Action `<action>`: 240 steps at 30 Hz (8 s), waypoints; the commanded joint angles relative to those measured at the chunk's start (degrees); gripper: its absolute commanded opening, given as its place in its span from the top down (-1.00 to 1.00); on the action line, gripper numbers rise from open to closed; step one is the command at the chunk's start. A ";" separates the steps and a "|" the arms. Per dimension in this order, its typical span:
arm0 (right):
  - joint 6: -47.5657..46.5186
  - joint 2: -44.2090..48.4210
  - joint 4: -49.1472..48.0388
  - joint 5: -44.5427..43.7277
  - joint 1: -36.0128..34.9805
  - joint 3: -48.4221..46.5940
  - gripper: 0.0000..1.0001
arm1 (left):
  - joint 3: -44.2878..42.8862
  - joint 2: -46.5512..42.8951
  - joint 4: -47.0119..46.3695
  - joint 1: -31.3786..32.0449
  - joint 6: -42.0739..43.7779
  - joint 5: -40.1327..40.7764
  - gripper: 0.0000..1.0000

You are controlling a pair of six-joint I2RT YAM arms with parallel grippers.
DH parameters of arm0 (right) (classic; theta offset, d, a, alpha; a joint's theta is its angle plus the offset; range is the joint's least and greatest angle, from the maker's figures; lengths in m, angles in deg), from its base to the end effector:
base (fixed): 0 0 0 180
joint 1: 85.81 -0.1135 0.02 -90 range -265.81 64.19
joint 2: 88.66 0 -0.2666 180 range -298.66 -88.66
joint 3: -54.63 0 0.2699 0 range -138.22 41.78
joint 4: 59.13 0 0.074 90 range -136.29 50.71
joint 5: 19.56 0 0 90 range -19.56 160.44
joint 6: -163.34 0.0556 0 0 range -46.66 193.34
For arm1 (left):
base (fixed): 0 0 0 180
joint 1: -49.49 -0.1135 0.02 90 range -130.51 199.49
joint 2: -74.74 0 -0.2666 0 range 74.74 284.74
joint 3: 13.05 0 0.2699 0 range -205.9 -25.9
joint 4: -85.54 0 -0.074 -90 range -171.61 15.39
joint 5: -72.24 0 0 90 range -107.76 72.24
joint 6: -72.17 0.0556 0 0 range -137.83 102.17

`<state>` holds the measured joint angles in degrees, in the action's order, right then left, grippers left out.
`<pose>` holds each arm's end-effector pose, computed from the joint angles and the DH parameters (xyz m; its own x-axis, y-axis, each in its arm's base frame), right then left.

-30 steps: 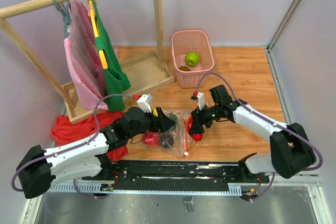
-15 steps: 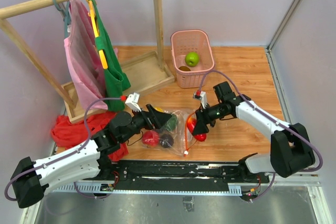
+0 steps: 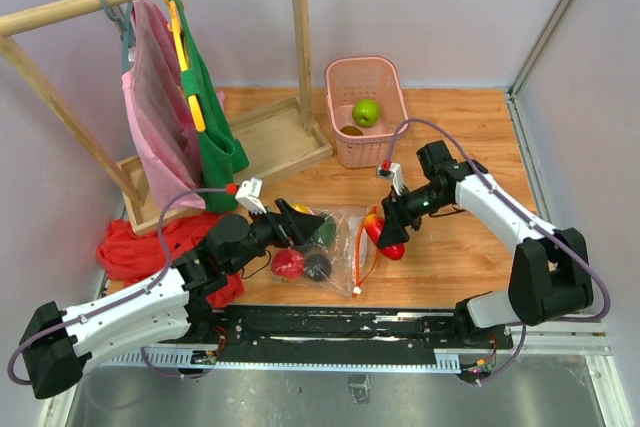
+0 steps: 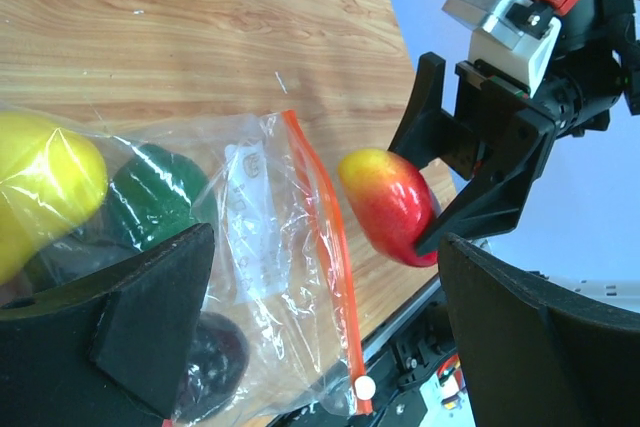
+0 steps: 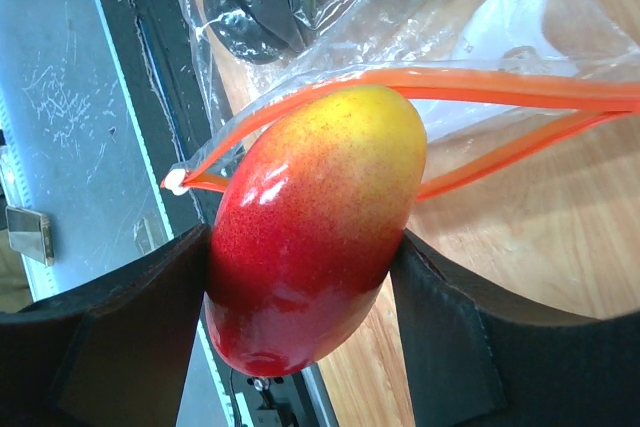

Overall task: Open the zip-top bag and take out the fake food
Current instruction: Pick up the fake fruit from the zipper food storage bag, then place the fake fruit in the bin, then pick up the fake fruit from the zipper food storage bag.

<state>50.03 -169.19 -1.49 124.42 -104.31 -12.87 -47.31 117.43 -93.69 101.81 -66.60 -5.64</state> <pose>0.2460 0.1297 0.2149 -0.6475 -0.4620 -0.6060 -0.7586 0.3157 0.5699 0.1423 -0.1652 0.2342 -0.5511 -0.4894 -0.6759 0.3530 0.5972 -0.7203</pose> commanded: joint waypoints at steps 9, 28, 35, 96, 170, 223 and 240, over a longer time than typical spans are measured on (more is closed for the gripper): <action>-13.70 0.38 12.16 -4.50 6.58 -10.13 0.70 | -2.25 -0.56 3.55 0.24 1.36 3.23 -0.93; -7.03 -12.11 3.43 -5.82 10.24 -46.28 0.67 | -5.91 -1.35 12.45 0.24 3.91 6.78 -0.93; -2.05 -14.48 -5.52 -5.66 10.33 -50.89 0.67 | -5.58 -2.66 13.22 0.24 2.55 7.33 -0.93; 26.05 -14.36 -40.80 -4.24 15.37 -40.98 -0.97 | -2.78 -10.54 13.02 0.24 -2.05 7.68 -0.96; 53.92 13.17 -44.60 0.65 6.26 25.85 0.58 | -7.68 13.44 12.13 -12.58 -0.02 -6.86 -0.52; 53.94 -10.32 -43.03 -9.95 -2.46 10.43 0.42 | -18.80 41.27 12.02 -13.03 7.30 -22.65 0.26; 51.09 -11.14 -40.27 -13.47 -2.30 10.14 0.41 | -23.31 31.00 25.90 -12.94 5.44 -16.00 0.17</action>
<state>102.05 -180.69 -42.12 112.13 -107.04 -2.88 -68.42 150.50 -70.91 88.93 -60.11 -23.21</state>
